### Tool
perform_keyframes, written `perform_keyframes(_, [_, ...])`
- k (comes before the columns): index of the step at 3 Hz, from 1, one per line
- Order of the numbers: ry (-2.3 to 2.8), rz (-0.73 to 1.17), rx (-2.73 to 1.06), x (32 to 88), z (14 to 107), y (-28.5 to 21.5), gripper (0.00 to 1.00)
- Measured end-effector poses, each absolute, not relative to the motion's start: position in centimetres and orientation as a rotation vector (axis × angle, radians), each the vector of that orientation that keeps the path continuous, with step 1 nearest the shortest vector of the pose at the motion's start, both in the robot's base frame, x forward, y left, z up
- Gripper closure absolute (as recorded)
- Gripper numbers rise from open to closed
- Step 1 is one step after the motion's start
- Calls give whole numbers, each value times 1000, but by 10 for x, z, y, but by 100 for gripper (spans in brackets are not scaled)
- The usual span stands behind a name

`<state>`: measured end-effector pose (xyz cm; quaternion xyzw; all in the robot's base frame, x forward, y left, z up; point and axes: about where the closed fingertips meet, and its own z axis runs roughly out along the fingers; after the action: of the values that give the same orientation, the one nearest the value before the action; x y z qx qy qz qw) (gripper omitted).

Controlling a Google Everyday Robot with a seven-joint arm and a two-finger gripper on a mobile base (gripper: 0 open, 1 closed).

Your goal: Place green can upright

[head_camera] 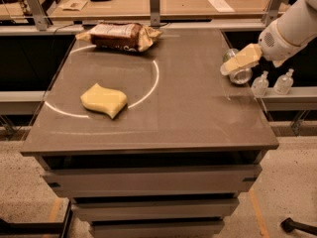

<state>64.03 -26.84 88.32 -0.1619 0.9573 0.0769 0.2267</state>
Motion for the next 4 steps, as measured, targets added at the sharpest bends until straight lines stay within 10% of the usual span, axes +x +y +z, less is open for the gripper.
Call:
perform_keyframes(3, [2535, 562, -561, 694, 857, -235, 0])
perform_keyframes(4, [2537, 615, -594, 699, 845, -227, 16])
